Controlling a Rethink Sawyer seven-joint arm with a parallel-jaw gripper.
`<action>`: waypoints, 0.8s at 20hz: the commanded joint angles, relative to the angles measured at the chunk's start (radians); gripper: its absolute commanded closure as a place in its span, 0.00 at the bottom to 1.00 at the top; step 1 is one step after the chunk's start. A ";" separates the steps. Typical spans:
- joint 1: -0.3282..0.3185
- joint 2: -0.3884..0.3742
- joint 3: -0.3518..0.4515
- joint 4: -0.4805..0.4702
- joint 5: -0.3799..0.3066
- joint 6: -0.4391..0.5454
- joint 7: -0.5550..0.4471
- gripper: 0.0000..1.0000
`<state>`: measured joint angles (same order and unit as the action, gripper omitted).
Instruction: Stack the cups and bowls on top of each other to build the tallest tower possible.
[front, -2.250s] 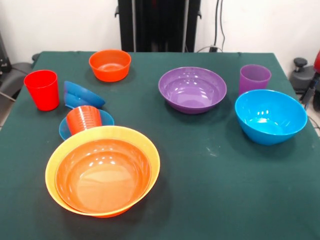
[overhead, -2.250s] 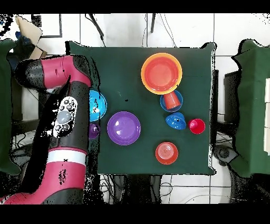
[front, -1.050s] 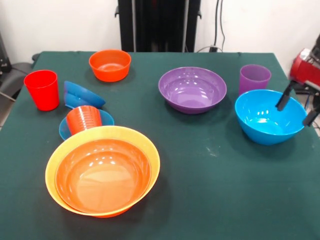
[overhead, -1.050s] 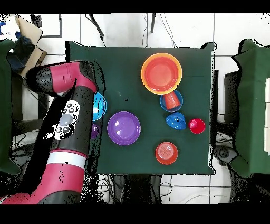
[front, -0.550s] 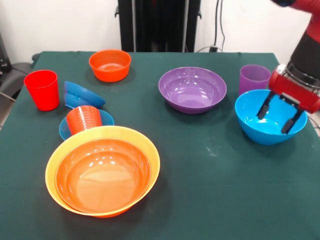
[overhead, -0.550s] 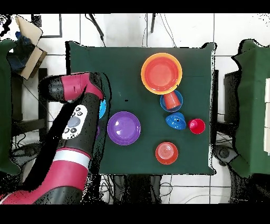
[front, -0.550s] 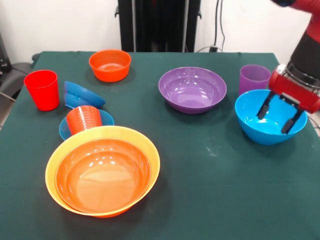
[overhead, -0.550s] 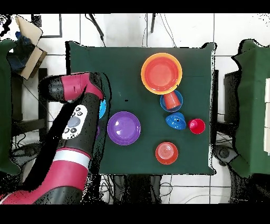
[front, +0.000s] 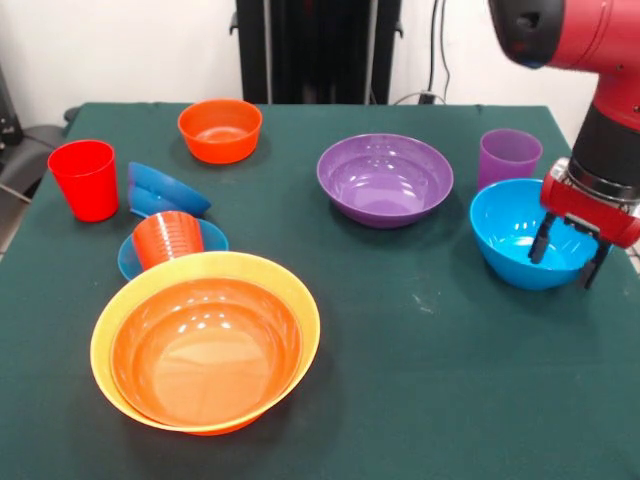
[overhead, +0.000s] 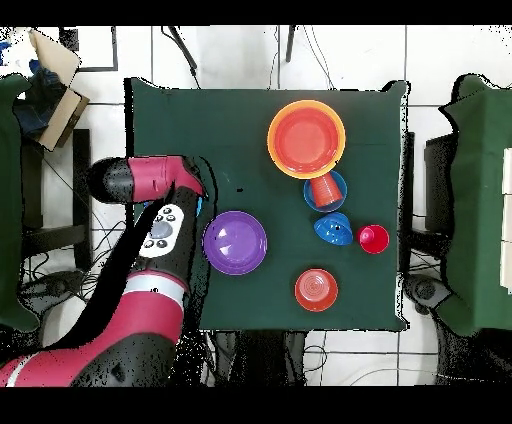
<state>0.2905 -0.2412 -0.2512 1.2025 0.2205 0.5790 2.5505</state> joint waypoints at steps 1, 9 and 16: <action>-0.059 -0.030 0.198 0.125 0.023 -0.039 0.008 0.00; -0.024 0.000 0.119 0.084 -0.007 0.041 0.071 0.00; -0.029 0.026 0.102 0.086 0.035 -0.016 0.143 1.00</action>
<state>0.2689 -0.2647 -0.2141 1.2377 0.2319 0.5630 2.5505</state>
